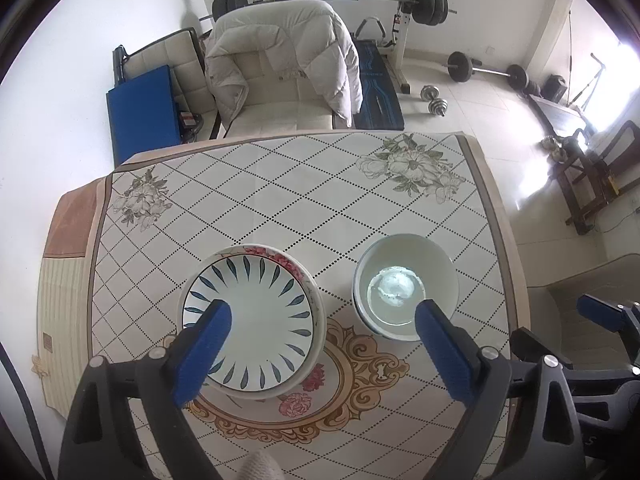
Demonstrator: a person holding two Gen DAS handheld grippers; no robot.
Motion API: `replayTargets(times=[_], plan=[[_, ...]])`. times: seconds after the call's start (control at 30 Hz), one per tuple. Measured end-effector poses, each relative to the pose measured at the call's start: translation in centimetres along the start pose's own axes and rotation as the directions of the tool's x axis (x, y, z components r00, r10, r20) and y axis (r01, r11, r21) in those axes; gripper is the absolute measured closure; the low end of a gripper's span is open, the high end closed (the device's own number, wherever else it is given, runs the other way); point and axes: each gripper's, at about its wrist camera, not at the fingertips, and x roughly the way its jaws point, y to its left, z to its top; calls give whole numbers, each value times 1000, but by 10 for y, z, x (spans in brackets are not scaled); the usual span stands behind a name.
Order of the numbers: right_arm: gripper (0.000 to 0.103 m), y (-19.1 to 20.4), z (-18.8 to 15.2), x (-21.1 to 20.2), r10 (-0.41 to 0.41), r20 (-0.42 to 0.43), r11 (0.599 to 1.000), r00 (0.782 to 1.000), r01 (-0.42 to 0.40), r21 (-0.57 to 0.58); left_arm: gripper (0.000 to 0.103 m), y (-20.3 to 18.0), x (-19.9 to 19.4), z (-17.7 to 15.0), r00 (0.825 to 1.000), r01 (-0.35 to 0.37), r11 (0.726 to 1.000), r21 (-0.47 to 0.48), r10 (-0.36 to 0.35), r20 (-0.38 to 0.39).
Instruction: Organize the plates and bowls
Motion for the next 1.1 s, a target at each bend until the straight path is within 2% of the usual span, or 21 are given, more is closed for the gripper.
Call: replayTargets(times=[0.23,0.37,0.5,0.57,0.77,0.9,0.97,1.07,1.1], plan=[[5,-1,-13,-44,-21,100,999,995,24,-23,7,1,-28,-17,1000,16,999,-39,-15,21],[5,1,-22,-61,-20,141,999,990,26,-44,7,-2,-51,-25,996,-16,999,-44,20,88],[5,6,-32,-78,-8,170,997,985,19,-68,7,-5,-74,-29,984,-67,997,-48,74,163],[5,8,-37,-86,2,183,997,983,12,-76,7,-5,-82,-30,981,-78,996,-51,86,174],[5,9,-43,-97,29,188,998,982,-17,-64,7,5,-81,-32,990,-31,997,-65,40,133],[5,10,-43,-99,21,193,999,981,-13,-45,7,11,-68,-31,997,7,999,-49,-3,82],[5,12,-42,-95,10,189,999,982,-2,-43,7,13,-58,-27,998,4,999,-36,-2,58],[5,11,-40,-87,5,233,1000,973,1,-24,7,16,-42,-19,999,9,1000,-8,-8,45],[5,9,-38,-82,27,248,1000,968,-24,-15,7,17,-36,-15,999,16,1000,7,-16,45]])
